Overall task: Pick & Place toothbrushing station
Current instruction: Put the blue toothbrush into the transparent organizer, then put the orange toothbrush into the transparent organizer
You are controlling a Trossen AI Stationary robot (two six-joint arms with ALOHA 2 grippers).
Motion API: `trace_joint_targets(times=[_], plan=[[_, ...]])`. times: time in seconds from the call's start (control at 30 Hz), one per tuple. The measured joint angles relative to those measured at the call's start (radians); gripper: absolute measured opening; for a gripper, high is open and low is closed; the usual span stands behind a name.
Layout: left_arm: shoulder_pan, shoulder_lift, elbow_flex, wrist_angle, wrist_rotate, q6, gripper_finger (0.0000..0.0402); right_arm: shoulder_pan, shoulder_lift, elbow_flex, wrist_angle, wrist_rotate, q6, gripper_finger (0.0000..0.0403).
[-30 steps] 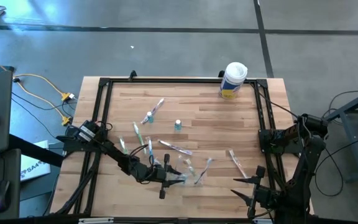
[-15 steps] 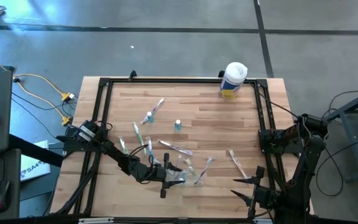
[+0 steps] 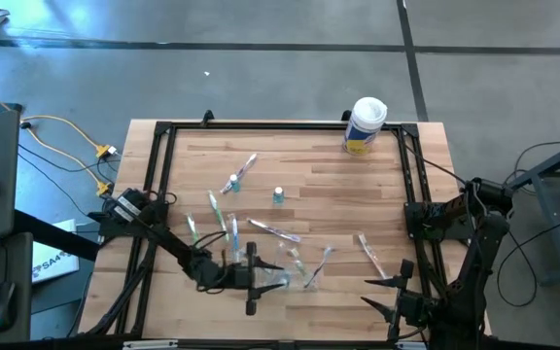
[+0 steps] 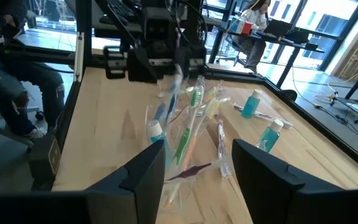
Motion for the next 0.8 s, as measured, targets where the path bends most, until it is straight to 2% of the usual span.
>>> trace_joint_targets(times=[0.17,0.27,0.43,0.67,0.8], plan=[[-0.047,-0.022,0.000,-0.012,-0.167,0.039,0.0184,0.000,0.000,0.000,0.000,0.000,0.000,0.0180],[-0.066,-0.023,0.000,-0.006,-0.230,0.069,0.0184,0.000,0.000,0.000,0.000,-0.001,0.000,0.0180],[-0.082,-0.035,0.018,0.007,-0.242,0.094,0.0184,0.000,0.000,0.000,0.000,-0.021,-0.004,0.0180],[-0.080,-0.036,0.103,-0.008,-0.242,0.191,0.0184,0.000,0.000,0.000,0.001,-0.030,-0.023,0.0180],[-0.090,-0.036,0.174,-0.011,-0.246,0.261,0.0184,-0.002,-0.003,0.000,-0.002,-0.125,-0.026,0.0180]])
